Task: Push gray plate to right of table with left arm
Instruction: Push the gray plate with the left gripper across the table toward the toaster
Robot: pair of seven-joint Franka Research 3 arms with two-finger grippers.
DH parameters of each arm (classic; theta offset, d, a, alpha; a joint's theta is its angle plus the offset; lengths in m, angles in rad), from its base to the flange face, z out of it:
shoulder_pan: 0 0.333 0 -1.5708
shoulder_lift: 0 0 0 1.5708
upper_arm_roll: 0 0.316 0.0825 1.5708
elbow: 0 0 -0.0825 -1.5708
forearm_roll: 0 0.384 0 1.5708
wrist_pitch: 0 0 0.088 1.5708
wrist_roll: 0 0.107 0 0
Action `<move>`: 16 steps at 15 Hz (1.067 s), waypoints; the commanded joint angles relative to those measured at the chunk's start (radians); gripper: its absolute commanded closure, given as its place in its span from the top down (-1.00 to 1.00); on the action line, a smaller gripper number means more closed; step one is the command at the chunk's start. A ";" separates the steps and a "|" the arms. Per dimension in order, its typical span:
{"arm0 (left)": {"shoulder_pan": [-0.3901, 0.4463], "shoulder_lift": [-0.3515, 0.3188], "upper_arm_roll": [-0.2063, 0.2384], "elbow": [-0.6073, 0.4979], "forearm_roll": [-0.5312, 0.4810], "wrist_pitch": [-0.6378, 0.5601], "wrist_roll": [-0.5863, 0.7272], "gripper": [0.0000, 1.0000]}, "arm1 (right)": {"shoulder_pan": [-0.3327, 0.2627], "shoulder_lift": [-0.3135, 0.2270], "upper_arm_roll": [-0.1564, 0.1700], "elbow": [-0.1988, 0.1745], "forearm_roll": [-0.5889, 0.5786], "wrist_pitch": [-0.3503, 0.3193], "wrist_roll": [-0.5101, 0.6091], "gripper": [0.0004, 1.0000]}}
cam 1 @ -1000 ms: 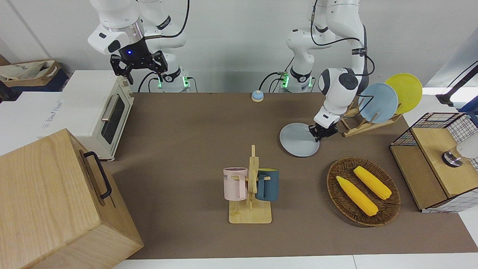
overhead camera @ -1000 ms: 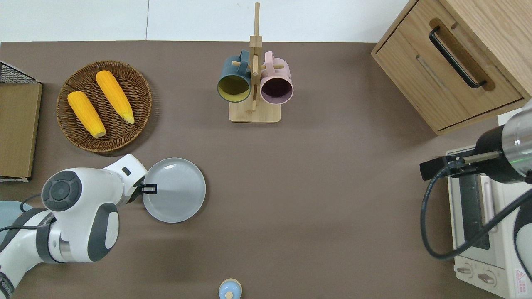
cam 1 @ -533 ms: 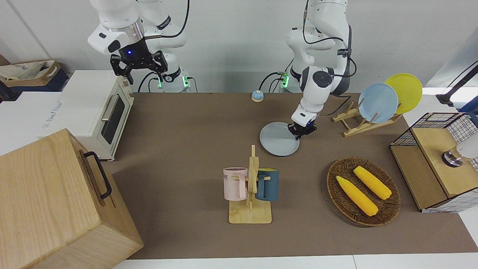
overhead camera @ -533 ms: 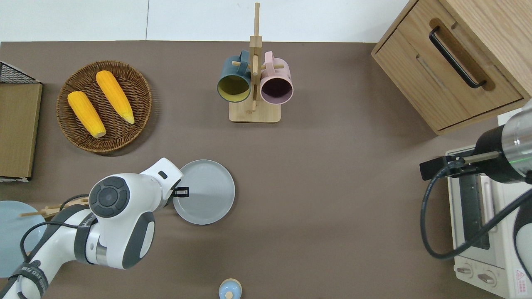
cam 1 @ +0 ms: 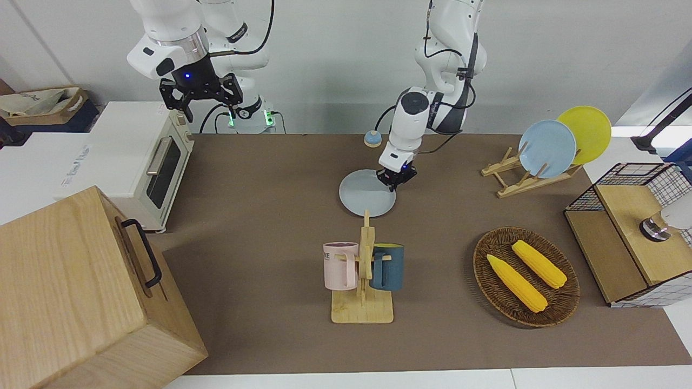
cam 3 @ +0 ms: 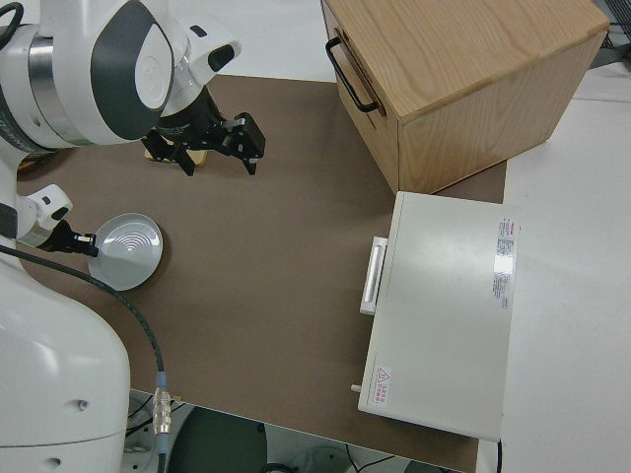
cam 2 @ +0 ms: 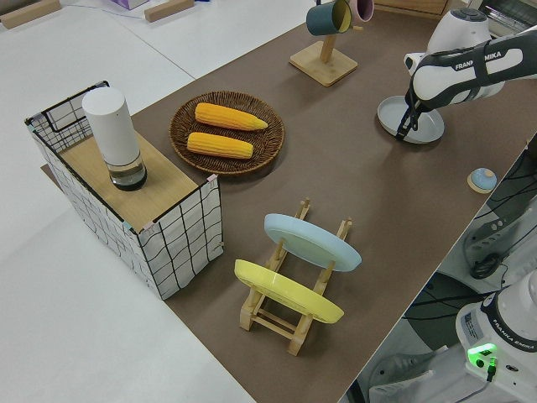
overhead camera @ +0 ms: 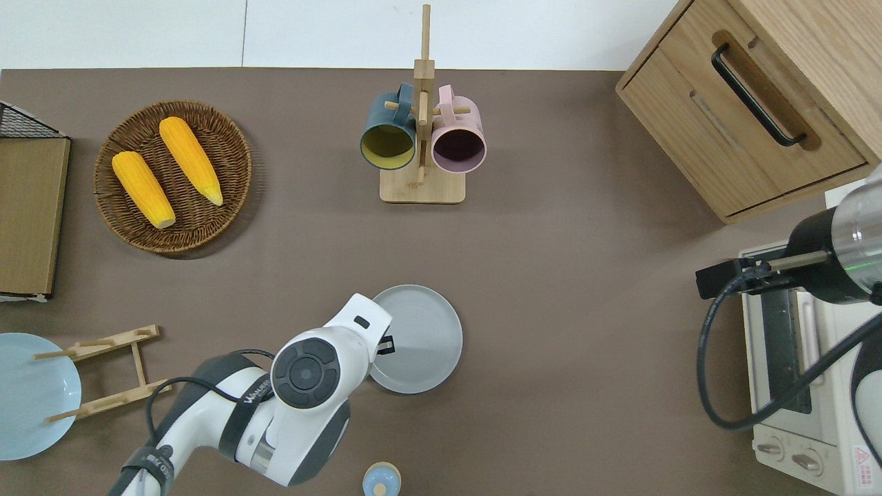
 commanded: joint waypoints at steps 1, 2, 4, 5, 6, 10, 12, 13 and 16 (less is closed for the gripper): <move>-0.119 0.009 0.011 -0.016 0.028 0.000 -0.189 -1.00 | -0.020 -0.006 0.015 0.004 0.010 -0.012 0.000 0.97; -0.152 0.014 0.006 -0.012 0.028 0.000 -0.242 -1.00 | -0.020 -0.006 0.013 0.004 0.010 -0.012 0.001 0.97; -0.195 0.057 -0.026 0.029 0.028 -0.001 -0.361 -1.00 | -0.020 -0.006 0.015 0.004 0.010 -0.012 0.001 0.97; -0.199 0.078 -0.053 0.052 0.028 -0.004 -0.414 -1.00 | -0.020 -0.006 0.013 0.004 0.010 -0.012 0.001 0.97; -0.199 0.101 -0.084 0.079 0.029 -0.022 -0.454 -1.00 | -0.020 -0.006 0.013 0.004 0.010 -0.012 0.000 0.97; -0.241 0.216 -0.127 0.254 0.068 -0.108 -0.605 -1.00 | -0.020 -0.006 0.013 0.004 0.010 -0.012 0.000 0.97; -0.262 0.282 -0.127 0.332 0.088 -0.119 -0.649 -1.00 | -0.020 -0.006 0.013 0.004 0.010 -0.012 0.000 0.97; -0.279 0.317 -0.127 0.375 0.089 -0.121 -0.666 -1.00 | -0.020 -0.006 0.015 0.004 0.010 -0.012 0.000 0.97; -0.290 0.341 -0.127 0.402 0.094 -0.122 -0.674 -1.00 | -0.020 -0.006 0.015 0.004 0.010 -0.012 0.000 0.97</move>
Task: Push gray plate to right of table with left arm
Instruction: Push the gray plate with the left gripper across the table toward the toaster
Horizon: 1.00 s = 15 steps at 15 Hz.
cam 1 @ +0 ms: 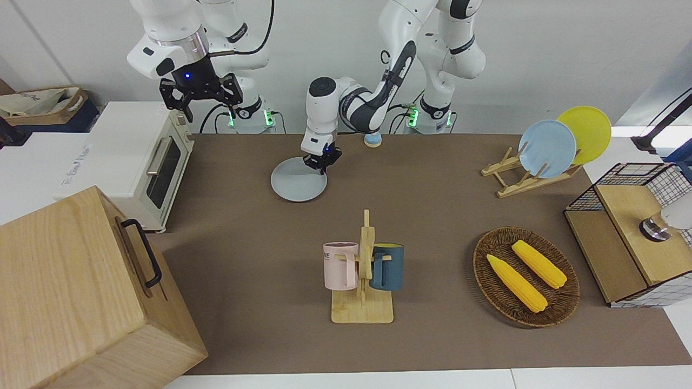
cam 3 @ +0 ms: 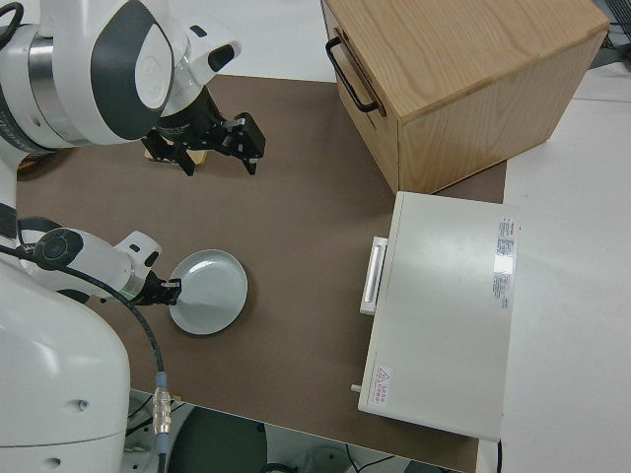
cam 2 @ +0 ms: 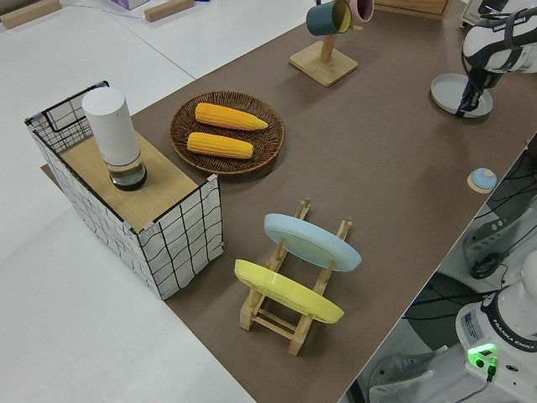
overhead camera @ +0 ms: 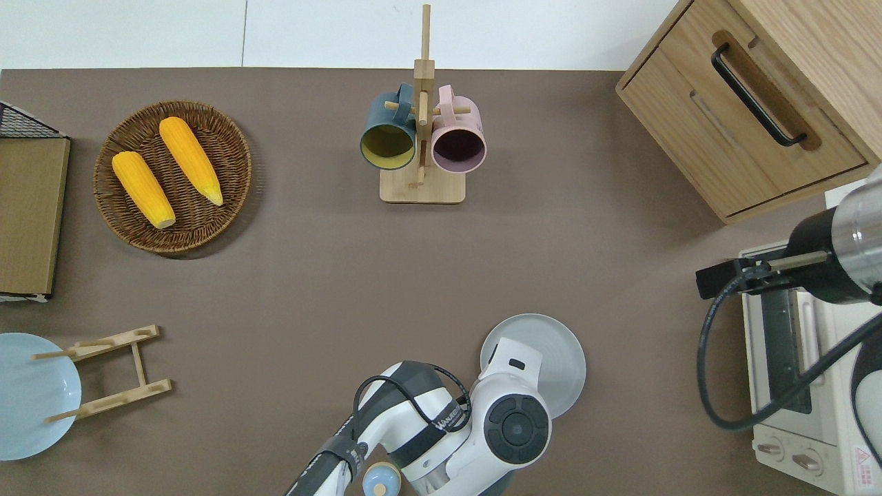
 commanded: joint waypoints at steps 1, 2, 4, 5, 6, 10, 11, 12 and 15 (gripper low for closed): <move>-0.027 0.084 0.004 0.067 0.022 -0.021 -0.029 -1.00 | -0.020 -0.006 0.013 0.004 0.010 -0.012 0.000 0.97; -0.027 0.081 0.006 0.068 0.022 -0.022 -0.028 -1.00 | -0.020 -0.006 0.013 0.004 0.010 -0.012 0.000 0.97; -0.025 0.081 0.006 0.076 0.022 -0.034 -0.028 -0.68 | -0.020 -0.006 0.013 0.004 0.010 -0.012 0.000 0.97; -0.025 0.081 0.006 0.085 0.022 -0.056 -0.025 0.02 | -0.020 -0.006 0.015 0.004 0.010 -0.012 0.000 0.97; -0.024 0.081 0.006 0.085 0.022 -0.063 -0.020 0.39 | -0.020 -0.006 0.013 0.004 0.010 -0.012 0.000 0.97; -0.014 0.061 0.015 0.142 0.060 -0.209 -0.017 0.98 | -0.020 -0.006 0.013 0.004 0.010 -0.012 0.000 0.97; -0.010 0.055 0.021 0.159 0.060 -0.226 -0.013 0.98 | -0.020 -0.006 0.015 0.004 0.010 -0.014 0.001 0.97; 0.008 0.047 0.026 0.175 0.062 -0.246 -0.005 0.98 | -0.020 -0.006 0.015 0.004 0.010 -0.014 0.000 0.97; 0.082 -0.003 0.031 0.229 0.065 -0.308 0.104 0.98 | -0.020 -0.006 0.015 0.004 0.010 -0.012 0.000 0.97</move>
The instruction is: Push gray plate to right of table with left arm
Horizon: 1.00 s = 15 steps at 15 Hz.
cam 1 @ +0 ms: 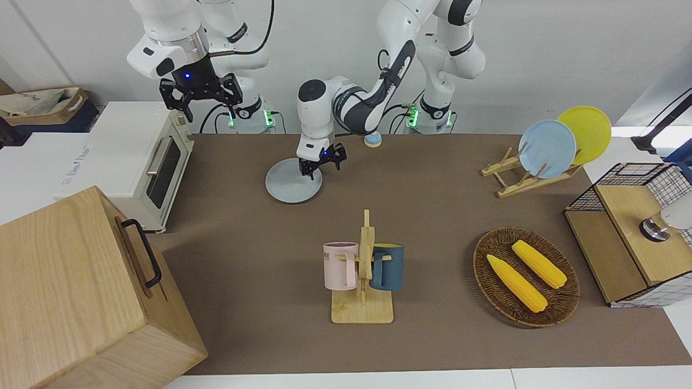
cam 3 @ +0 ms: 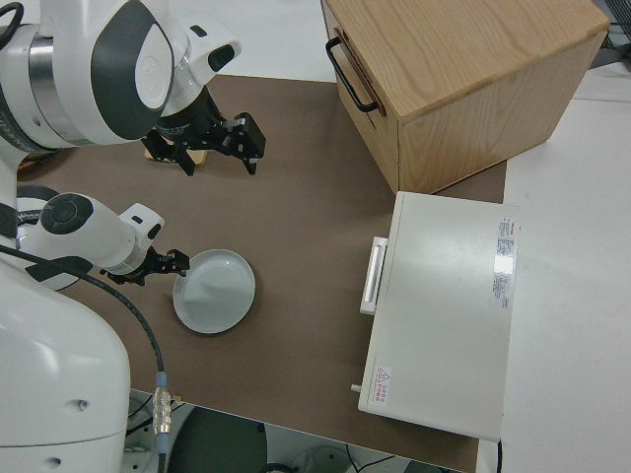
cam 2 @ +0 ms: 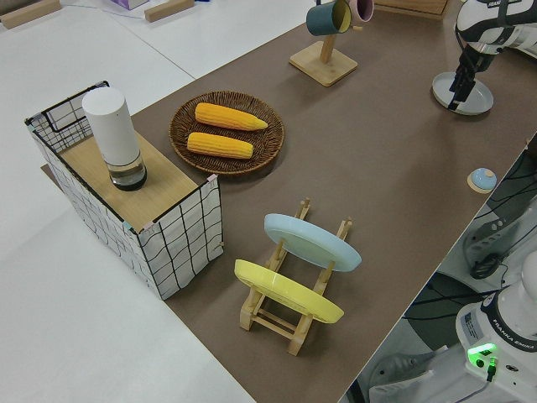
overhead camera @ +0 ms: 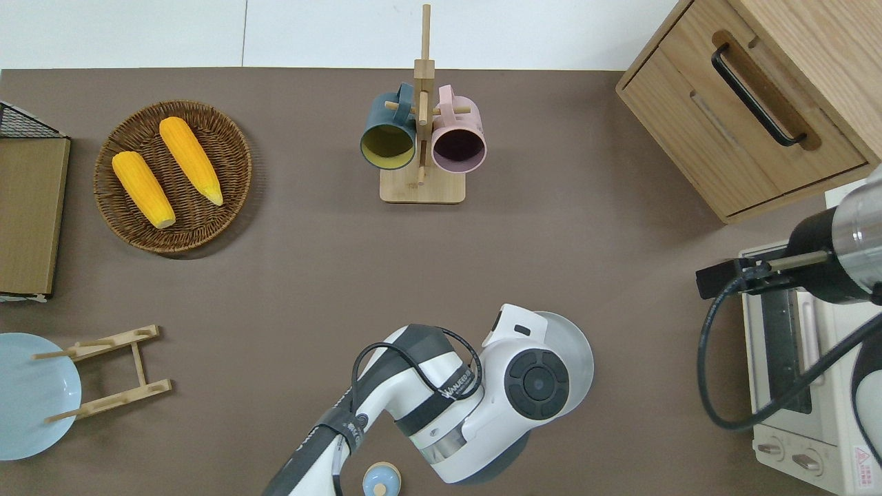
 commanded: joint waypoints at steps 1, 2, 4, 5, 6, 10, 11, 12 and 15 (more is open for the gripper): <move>0.098 -0.043 0.000 0.109 0.018 -0.159 0.128 0.98 | -0.020 -0.006 0.013 0.004 0.010 -0.012 0.000 0.97; 0.137 -0.043 0.000 0.190 0.018 -0.249 0.192 0.98 | -0.020 -0.006 0.013 0.004 0.010 -0.012 0.000 0.97; 0.227 -0.045 0.003 0.281 0.005 -0.372 0.402 0.97 | -0.020 -0.006 0.015 0.004 0.010 -0.012 0.000 0.97; 0.276 -0.048 0.003 0.312 0.008 -0.430 0.462 0.97 | -0.020 -0.006 0.013 0.004 0.010 -0.012 0.000 0.97; 0.318 -0.049 0.000 0.344 0.009 -0.498 0.529 0.98 | -0.020 -0.006 0.013 0.004 0.010 -0.012 0.000 0.97; 0.529 -0.132 0.000 0.375 -0.024 -0.606 0.876 0.98 | -0.020 -0.006 0.013 0.004 0.010 -0.012 0.001 0.97; 0.588 -0.160 0.000 0.373 -0.038 -0.623 0.957 0.99 | -0.020 -0.006 0.013 0.004 0.010 -0.012 0.000 0.97; 0.635 -0.175 0.002 0.373 -0.043 -0.652 1.040 0.99 | -0.020 -0.006 0.013 0.004 0.010 -0.012 0.000 0.97; 0.781 -0.198 0.003 0.373 -0.051 -0.695 1.271 0.99 | -0.020 -0.006 0.013 0.004 0.010 -0.012 0.001 0.97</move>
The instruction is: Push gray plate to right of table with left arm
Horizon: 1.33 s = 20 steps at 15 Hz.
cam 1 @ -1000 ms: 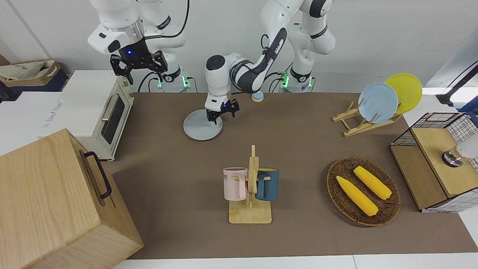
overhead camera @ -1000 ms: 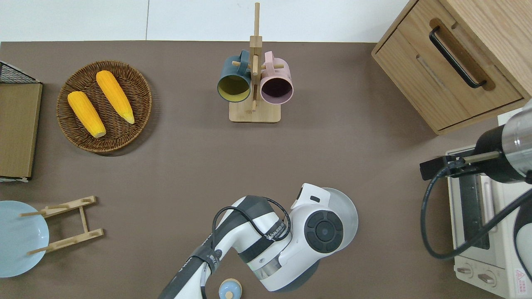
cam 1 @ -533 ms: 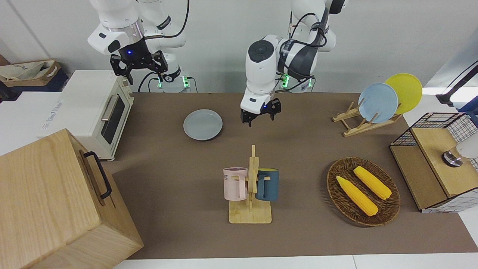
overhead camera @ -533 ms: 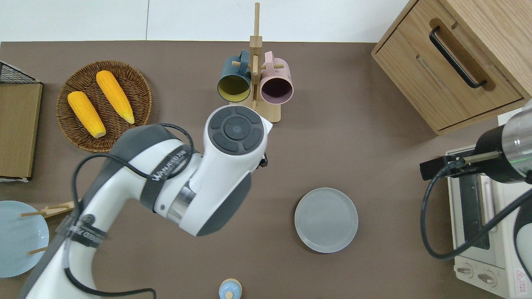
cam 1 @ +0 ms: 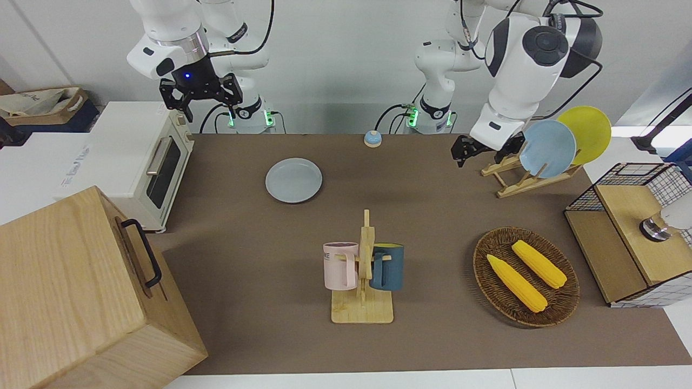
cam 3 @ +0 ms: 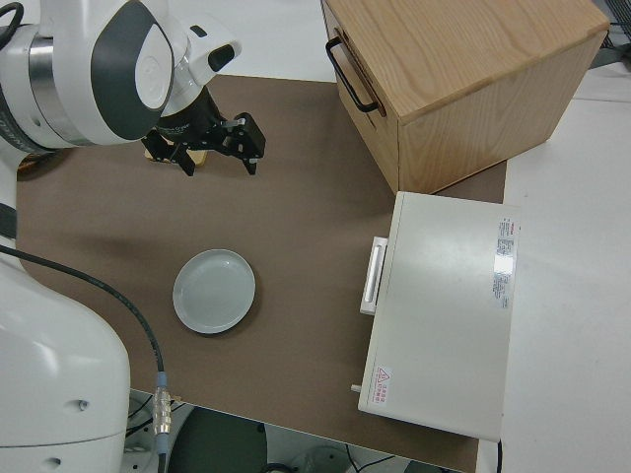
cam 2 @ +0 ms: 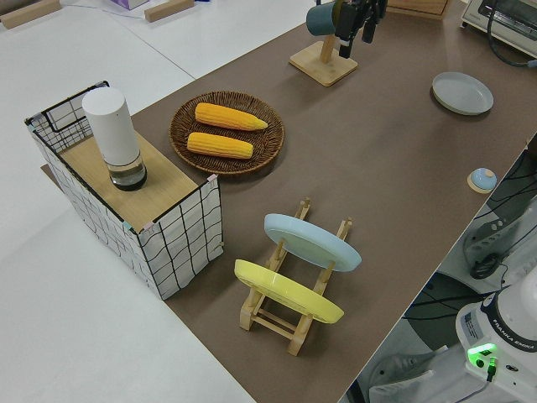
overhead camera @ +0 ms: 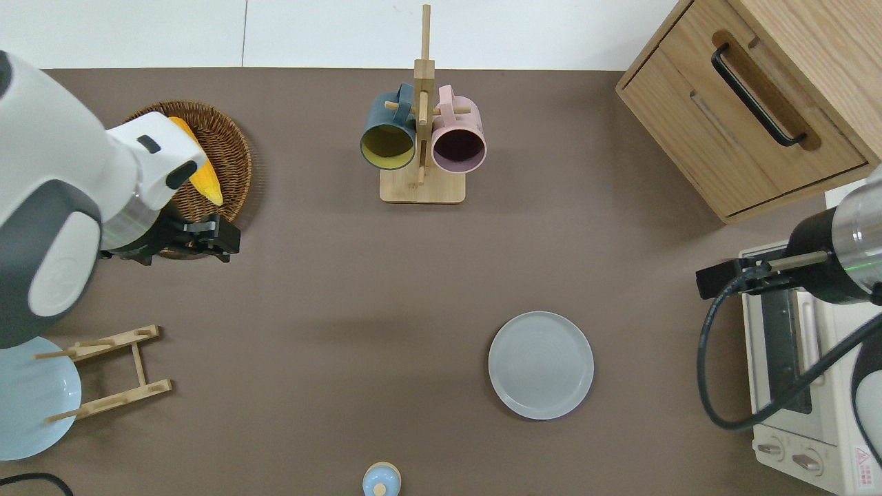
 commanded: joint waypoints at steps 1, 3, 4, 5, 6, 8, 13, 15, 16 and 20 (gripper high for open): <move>0.158 -0.023 -0.011 -0.006 -0.051 -0.044 0.228 0.99 | -0.020 -0.006 0.013 0.004 0.010 -0.012 0.000 0.97; 0.210 -0.027 -0.011 -0.008 -0.064 -0.016 0.236 0.99 | -0.020 -0.006 0.015 0.004 0.010 -0.012 0.000 0.97; 0.226 -0.025 -0.013 -0.017 -0.056 0.029 0.230 0.99 | -0.020 -0.006 0.015 0.004 0.010 -0.012 0.000 0.97; 0.227 -0.025 -0.014 -0.025 -0.053 0.054 0.222 0.99 | -0.020 -0.006 0.013 0.004 0.010 -0.012 0.000 0.97; 0.227 -0.025 -0.014 -0.026 -0.053 0.067 0.221 0.99 | -0.020 -0.006 0.015 0.004 0.010 -0.012 0.001 0.97; 0.231 -0.025 -0.014 -0.037 -0.064 0.094 0.213 0.99 | -0.020 -0.006 0.013 0.004 0.010 -0.012 0.001 0.97; 0.228 -0.148 -0.019 -0.233 -0.065 0.175 0.227 1.00 | -0.020 -0.006 0.013 0.004 0.010 -0.012 0.000 0.97; 0.231 -0.151 -0.017 -0.234 -0.075 0.177 0.227 1.00 | -0.020 -0.006 0.013 0.004 0.010 -0.012 0.000 0.97; 0.232 -0.149 -0.016 -0.232 -0.082 0.177 0.228 1.00 | -0.020 -0.006 0.013 0.004 0.010 -0.012 0.001 0.97; 0.231 -0.151 -0.016 -0.232 -0.084 0.165 0.229 1.00 | -0.020 -0.006 0.015 0.004 0.010 -0.012 0.000 0.97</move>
